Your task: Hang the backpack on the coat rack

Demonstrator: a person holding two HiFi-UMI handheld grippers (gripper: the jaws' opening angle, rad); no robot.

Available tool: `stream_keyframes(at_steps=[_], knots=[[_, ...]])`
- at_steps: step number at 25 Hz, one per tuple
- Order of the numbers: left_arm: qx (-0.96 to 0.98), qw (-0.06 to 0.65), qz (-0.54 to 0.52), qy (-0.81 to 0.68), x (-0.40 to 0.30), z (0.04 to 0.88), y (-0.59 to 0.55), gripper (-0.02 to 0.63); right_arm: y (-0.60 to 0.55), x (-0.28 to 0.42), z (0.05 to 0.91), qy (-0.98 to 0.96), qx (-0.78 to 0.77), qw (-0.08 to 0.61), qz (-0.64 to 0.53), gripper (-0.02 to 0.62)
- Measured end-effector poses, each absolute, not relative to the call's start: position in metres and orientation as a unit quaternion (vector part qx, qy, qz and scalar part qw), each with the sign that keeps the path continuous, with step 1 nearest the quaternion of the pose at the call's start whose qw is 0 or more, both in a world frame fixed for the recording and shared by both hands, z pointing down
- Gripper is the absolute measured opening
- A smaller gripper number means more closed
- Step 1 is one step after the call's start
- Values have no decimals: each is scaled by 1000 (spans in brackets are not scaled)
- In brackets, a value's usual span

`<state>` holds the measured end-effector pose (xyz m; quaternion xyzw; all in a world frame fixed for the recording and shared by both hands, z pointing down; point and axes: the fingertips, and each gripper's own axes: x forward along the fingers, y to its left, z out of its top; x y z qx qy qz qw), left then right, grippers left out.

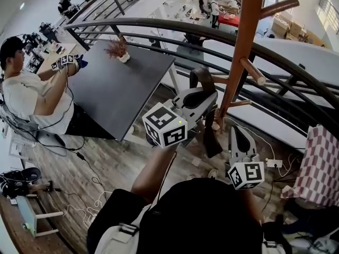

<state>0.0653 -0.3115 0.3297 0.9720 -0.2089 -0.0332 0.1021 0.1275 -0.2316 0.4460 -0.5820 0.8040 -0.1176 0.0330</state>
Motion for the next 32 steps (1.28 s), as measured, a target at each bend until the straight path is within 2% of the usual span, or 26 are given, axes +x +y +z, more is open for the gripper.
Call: stream_keyframes(at_steps=[19,32], knots=[[966,131,-25,-220,62,357,-315,18,-227,125,454,807,-575,32,-130,12],[961,114,-20,-250,60,364,-318,18,-227,124,458,808,-573,27,-133,12]])
